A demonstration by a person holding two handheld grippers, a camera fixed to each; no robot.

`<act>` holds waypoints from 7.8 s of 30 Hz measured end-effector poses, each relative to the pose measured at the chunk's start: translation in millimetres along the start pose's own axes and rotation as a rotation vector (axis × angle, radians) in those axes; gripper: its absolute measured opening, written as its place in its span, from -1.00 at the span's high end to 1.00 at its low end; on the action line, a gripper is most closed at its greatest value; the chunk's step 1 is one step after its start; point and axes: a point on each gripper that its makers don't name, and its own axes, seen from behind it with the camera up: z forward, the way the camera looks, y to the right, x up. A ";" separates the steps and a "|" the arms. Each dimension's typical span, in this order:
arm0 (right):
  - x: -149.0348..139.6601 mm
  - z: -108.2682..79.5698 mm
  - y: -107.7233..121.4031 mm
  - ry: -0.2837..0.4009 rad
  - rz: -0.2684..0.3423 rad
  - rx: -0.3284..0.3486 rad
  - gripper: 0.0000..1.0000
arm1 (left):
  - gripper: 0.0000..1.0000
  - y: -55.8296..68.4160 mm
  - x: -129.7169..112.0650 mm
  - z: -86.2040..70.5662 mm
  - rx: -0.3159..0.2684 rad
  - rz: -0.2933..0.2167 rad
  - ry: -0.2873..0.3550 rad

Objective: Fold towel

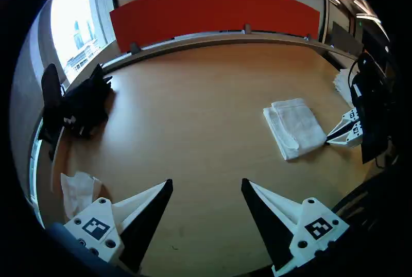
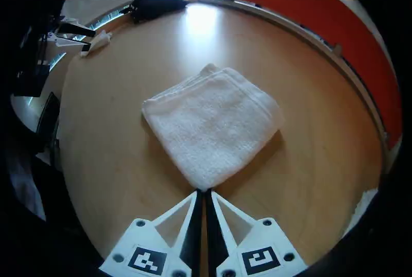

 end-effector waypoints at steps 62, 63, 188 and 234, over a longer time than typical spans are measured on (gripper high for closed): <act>159.9 -159.1 108.8 0.307 -0.083 -0.192 0.92 | -0.98 10.0 49.6 -17.3 -0.016 0.058 0.111; 159.1 -162.1 112.6 0.310 -0.078 -0.197 0.92 | -0.98 10.6 50.3 -17.4 -0.016 0.060 0.111; -157.1 -297.3 338.8 -0.042 0.401 -0.536 0.91 | -0.99 34.7 59.8 -11.8 -0.011 0.136 0.069; -230.6 -274.3 326.0 -0.178 0.531 -0.594 -0.68 | -0.99 31.4 58.2 -2.1 -0.009 0.131 0.051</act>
